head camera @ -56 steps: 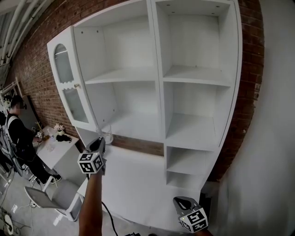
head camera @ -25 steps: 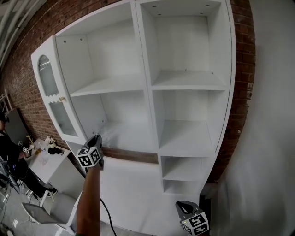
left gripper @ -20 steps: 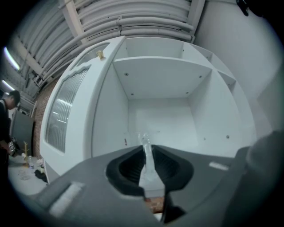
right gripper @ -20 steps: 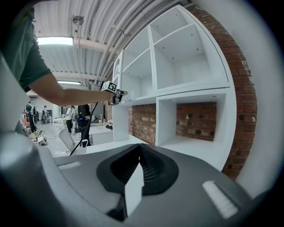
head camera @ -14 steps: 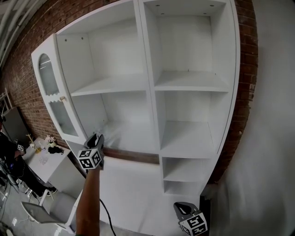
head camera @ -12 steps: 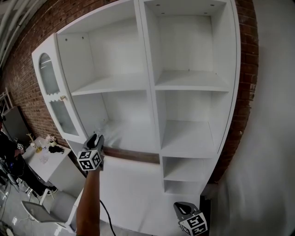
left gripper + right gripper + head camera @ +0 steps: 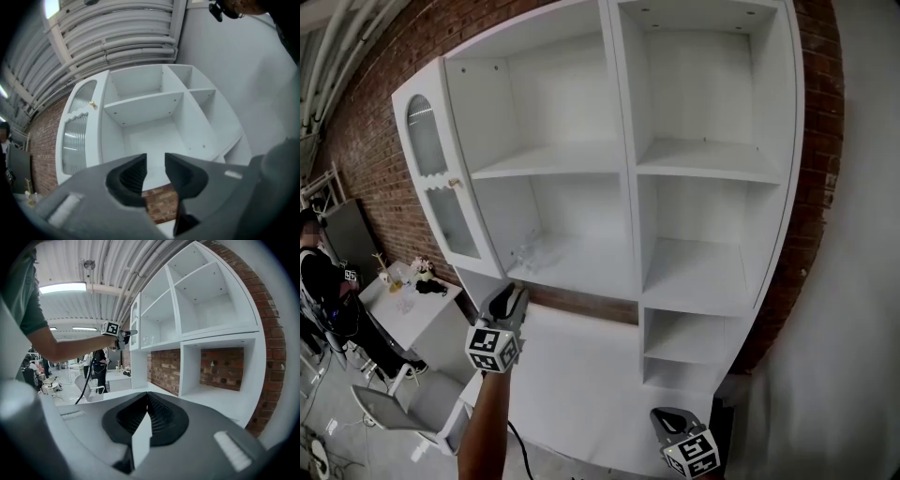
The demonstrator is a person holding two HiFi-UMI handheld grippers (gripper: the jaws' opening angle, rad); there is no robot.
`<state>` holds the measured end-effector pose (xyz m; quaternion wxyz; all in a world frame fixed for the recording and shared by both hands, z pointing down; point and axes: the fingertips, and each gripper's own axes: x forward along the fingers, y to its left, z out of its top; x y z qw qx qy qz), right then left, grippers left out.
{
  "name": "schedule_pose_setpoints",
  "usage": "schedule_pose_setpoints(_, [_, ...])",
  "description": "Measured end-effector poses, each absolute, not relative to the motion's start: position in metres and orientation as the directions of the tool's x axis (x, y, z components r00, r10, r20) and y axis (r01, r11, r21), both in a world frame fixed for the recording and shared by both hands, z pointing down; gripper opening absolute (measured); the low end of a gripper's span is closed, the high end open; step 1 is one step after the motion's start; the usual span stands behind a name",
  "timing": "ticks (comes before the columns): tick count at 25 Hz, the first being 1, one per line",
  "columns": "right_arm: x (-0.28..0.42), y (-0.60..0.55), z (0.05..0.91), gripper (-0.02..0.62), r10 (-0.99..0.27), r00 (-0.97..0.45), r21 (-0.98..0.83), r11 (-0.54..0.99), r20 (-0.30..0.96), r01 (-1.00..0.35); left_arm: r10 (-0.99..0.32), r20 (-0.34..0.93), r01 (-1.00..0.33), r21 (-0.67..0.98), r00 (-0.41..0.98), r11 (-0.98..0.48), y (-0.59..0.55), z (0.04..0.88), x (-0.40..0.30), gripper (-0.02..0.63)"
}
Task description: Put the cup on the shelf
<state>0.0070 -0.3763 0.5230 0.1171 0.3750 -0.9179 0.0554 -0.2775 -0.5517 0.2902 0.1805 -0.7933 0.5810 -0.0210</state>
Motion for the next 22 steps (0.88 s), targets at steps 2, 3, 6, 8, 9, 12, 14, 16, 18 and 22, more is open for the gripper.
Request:
schedule_pose_setpoints(2, [0.004,-0.372,0.519,0.008,-0.665,-0.704,-0.008,0.725,0.249,-0.688,-0.924,-0.176,-0.908,-0.319,0.340,-0.273,-0.528,0.296,-0.268,0.098])
schedule_pose_setpoints(3, [0.003,-0.370,0.516,0.008,-0.661,-0.710,-0.003,0.731,0.244,-0.682,-0.922,-0.176,-0.906,-0.320,0.345,-0.278,-0.517,0.299,-0.264,0.084])
schedule_pose_setpoints(6, [0.000,-0.365,0.504,0.006,-0.650,-0.728,0.014,0.748,0.219,-0.664,-0.922,-0.172,-0.907,-0.310,0.348,-0.285,-0.485,0.313,-0.253,0.057])
schedule_pose_setpoints(8, [-0.002,-0.361,0.494,0.006,-0.640,-0.741,0.028,0.760,0.202,-0.649,-0.924,-0.161,-0.911,-0.293,0.347,-0.291,-0.465,0.325,-0.245,0.041])
schedule_pose_setpoints(9, [-0.004,-0.359,0.490,0.006,-0.634,-0.748,0.036,0.767,0.194,-0.641,-0.925,-0.153,-0.913,-0.280,0.348,-0.297,-0.454,0.333,-0.241,0.031])
schedule_pose_setpoints(12, [-0.011,-0.351,0.476,0.006,-0.612,-0.772,0.058,0.788,0.170,-0.613,-0.923,-0.141,-0.917,-0.239,0.358,-0.319,-0.422,0.355,-0.224,0.008])
schedule_pose_setpoints(14, [-0.015,-0.346,0.468,0.008,-0.596,-0.787,0.071,0.802,0.156,-0.593,-0.923,-0.129,-0.919,-0.216,0.363,-0.331,-0.402,0.370,-0.213,0.003])
schedule_pose_setpoints(16, [-0.020,-0.339,0.462,0.008,-0.581,-0.802,0.083,0.814,0.142,-0.575,-0.923,-0.107,-0.917,-0.200,0.371,-0.345,-0.384,0.387,-0.201,0.003])
schedule_pose_setpoints(18, [-0.024,-0.331,0.455,0.008,-0.565,-0.815,0.097,0.825,0.127,-0.557,-0.926,-0.090,-0.921,-0.177,0.367,-0.348,-0.366,0.402,-0.195,0.003])
schedule_pose_setpoints(22, [-0.025,-0.316,0.447,0.006,-0.548,-0.828,0.134,0.835,0.119,-0.533,-0.931,-0.075,-0.929,-0.131,0.358,-0.347,-0.335,0.419,-0.187,0.003])
